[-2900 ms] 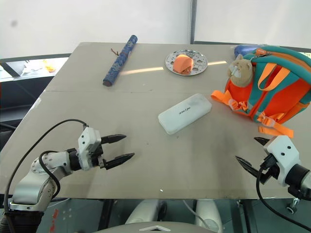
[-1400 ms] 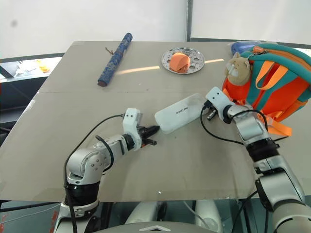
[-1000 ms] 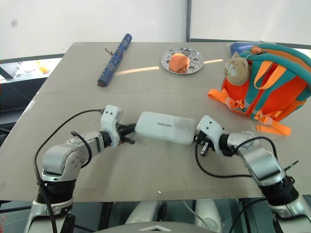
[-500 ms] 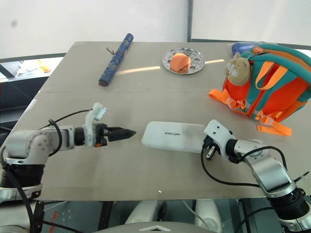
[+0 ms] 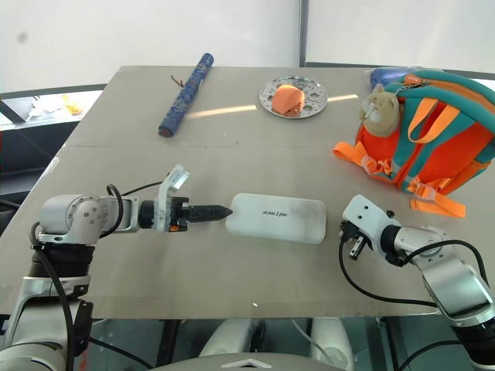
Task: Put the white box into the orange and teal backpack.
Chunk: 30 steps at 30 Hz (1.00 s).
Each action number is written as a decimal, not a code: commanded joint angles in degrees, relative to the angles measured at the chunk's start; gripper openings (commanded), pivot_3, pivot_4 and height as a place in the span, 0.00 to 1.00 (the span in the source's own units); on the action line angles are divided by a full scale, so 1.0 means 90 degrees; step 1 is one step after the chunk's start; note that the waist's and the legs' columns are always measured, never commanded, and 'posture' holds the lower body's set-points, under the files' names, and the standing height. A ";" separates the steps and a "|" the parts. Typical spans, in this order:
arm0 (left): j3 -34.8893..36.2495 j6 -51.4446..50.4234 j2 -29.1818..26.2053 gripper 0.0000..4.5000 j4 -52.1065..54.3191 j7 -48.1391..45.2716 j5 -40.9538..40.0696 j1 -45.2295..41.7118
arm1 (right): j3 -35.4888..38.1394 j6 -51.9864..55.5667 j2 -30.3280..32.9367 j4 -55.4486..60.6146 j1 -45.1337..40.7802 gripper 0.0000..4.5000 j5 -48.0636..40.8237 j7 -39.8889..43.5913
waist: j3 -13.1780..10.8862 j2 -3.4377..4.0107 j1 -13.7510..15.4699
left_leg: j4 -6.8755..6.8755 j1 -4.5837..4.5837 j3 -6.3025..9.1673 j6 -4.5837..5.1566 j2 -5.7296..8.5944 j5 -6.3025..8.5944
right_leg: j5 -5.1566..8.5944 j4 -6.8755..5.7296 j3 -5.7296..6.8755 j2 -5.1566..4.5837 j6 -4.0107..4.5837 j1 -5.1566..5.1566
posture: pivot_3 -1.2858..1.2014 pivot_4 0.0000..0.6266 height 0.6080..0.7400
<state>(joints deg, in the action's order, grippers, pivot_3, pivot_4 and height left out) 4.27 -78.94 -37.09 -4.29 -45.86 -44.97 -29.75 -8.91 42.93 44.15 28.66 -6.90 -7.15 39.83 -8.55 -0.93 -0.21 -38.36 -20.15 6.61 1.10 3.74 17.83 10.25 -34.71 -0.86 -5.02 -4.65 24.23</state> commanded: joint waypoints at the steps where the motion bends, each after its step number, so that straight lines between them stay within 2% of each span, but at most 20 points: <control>1: -0.0192 -0.0133 0.0349 0.99 -0.0096 0.0140 0.0020 -0.0031 | -0.0436 0.0092 -0.0207 0.0155 -0.0473 0.00 0.0010 0.0077 | 0.0002 -0.0002 0.0009 | -0.0001 0.0000 0.0001 0.0000 0.0001 0.0000 | 0.0000 -0.0002 0.0000 0.0000 0.0000 0.0000 | 0.52 0.24 0.95; 7: -0.0245 -0.0229 0.0830 0.99 -0.0035 0.0193 -0.0067 -0.0007 | -0.1365 0.0187 -0.0683 -0.0331 -0.1214 0.00 0.0274 0.0094 | 0.0006 0.0003 0.0081 | 0.0002 0.0000 0.0005 -0.0001 0.0003 0.0000 | 0.0000 0.0003 0.0002 -0.0001 0.0001 0.0000 | 0.52 0.24 0.95; 11: -0.0059 -0.0383 0.1025 0.99 0.0093 0.0290 -0.0172 0.0052 | -0.1516 0.0161 -0.0879 -0.0586 -0.1375 0.00 0.0434 0.0009 | 0.0011 -0.0004 0.0112 | 0.0000 0.0000 0.0005 -0.0001 0.0004 0.0000 | 0.0000 0.0003 0.0003 -0.0003 0.0001 -0.0001 | 0.52 0.24 0.95; 12: -0.0048 -0.0379 0.1040 0.94 0.0104 0.0307 -0.0156 0.0062 | -0.1511 0.0155 -0.0889 -0.0604 -0.1379 0.00 0.0443 0.0011 | 0.0012 -0.0004 0.0104 | 0.0000 0.0000 0.0005 -0.0001 0.0004 0.0000 | 0.0000 0.0002 0.0003 -0.0002 0.0001 -0.0001 | 0.52 0.24 0.95; 13: 0.0057 -0.0404 0.1099 0.87 0.0124 0.0336 -0.0199 0.0090 | -0.1432 0.0161 -0.0907 -0.0580 -0.1328 0.00 0.0442 -0.0035 | 0.0012 -0.0004 0.0099 | 0.0000 0.0001 0.0005 -0.0001 0.0004 0.0000 | 0.0000 0.0002 0.0003 -0.0001 0.0001 0.0000 | 0.52 0.24 0.95; 15: 0.0215 -0.0481 0.1132 0.84 0.0186 0.0367 -0.0277 0.0155 | -0.1102 0.0244 -0.0881 -0.0413 -0.1111 0.00 0.0370 -0.0134 | 0.0012 -0.0004 0.0101 | 0.0000 0.0001 0.0004 -0.0002 0.0003 -0.0001 | 0.0000 0.0000 0.0002 0.0000 0.0001 0.0000 | 0.52 0.24 0.95; 16: 0.0266 -0.0502 0.1132 0.74 0.0219 0.0376 -0.0294 0.0191 | -0.0907 0.0266 -0.0837 -0.0290 -0.0970 0.00 0.0328 -0.0170 | 0.0012 -0.0004 0.0117 | 0.0000 0.0001 0.0004 -0.0002 0.0003 -0.0001 | 0.0000 0.0001 0.0002 0.0000 0.0001 0.0000 | 0.52 0.24 0.95; 18: 0.0448 -0.0526 0.1187 0.64 0.0245 0.0453 -0.0331 0.0242 | -0.0062 0.0365 -0.0943 0.0160 -0.0537 0.00 0.0017 -0.0327 | 0.0011 -0.0005 0.0136 | 0.0001 -0.0003 0.0010 -0.0002 0.0003 0.0000 | 0.0000 0.0005 0.0005 -0.0001 0.0002 0.0001 | 0.52 0.24 0.95; 20: 0.0606 -0.0559 0.1235 0.63 0.0327 0.0478 -0.0422 0.0264 | 0.0977 0.0688 -0.1181 0.0661 -0.0215 0.00 -0.0525 -0.0397 | 0.0009 -0.0003 0.0126 | 0.0001 -0.0012 0.0019 -0.0002 0.0003 0.0000 | 0.0000 0.0010 0.0012 -0.0003 0.0002 0.0003 | 0.52 0.24 0.95; 22: 0.0812 -0.0599 0.1324 0.63 0.0378 0.0556 -0.0521 0.0252 | 0.2036 0.1030 -0.1384 0.1247 0.0074 0.11 -0.1140 -0.0383 | 0.0008 -0.0001 0.0112 | -0.0001 -0.0027 0.0017 -0.0001 0.0002 0.0000 | -0.0001 0.0009 0.0009 -0.0003 0.0002 0.0017 | 0.52 0.24 0.95; 23: 0.0878 -0.0595 0.1355 0.63 0.0396 0.0590 -0.0543 0.0250 | 0.2444 0.1225 -0.1438 0.1536 0.0217 0.14 -0.1450 -0.0313 | 0.0008 0.0000 0.0113 | -0.0001 -0.0030 0.0016 -0.0001 0.0002 0.0000 | -0.0001 0.0007 0.0007 -0.0003 0.0002 0.0022 | 0.52 0.24 0.95; 27: 0.1174 -0.0419 0.1501 0.63 0.0464 0.0725 -0.0619 0.0191 | 0.4542 0.2238 -0.1583 0.2630 0.0631 0.54 -0.2570 -0.0426 | 0.0008 0.0000 0.0116 | 0.0001 -0.0053 0.0027 -0.0002 0.0001 -0.0001 | -0.0001 0.0005 0.0019 0.0004 0.0003 0.0044 | 0.52 0.24 0.95; 30: 0.1396 -0.0197 0.1693 0.63 0.0549 0.0902 -0.0674 0.0111 | 0.5829 0.3293 -0.1277 0.2991 0.0984 0.88 -0.3271 -0.0278 | 0.0008 0.0000 0.0116 | 0.0000 -0.0056 0.0019 -0.0003 0.0002 -0.0001 | -0.0001 0.0000 0.0012 0.0001 0.0004 0.0051 | 0.52 0.24 0.95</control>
<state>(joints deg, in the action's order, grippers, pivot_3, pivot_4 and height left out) 14.55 -82.58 -22.38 -2.47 -37.95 -48.76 -27.53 38.09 68.41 31.45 52.93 1.58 -33.36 37.01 -8.48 -0.93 0.83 -38.36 -20.67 6.76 1.08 3.75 17.82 10.24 -34.71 -0.76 -5.01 -4.62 24.68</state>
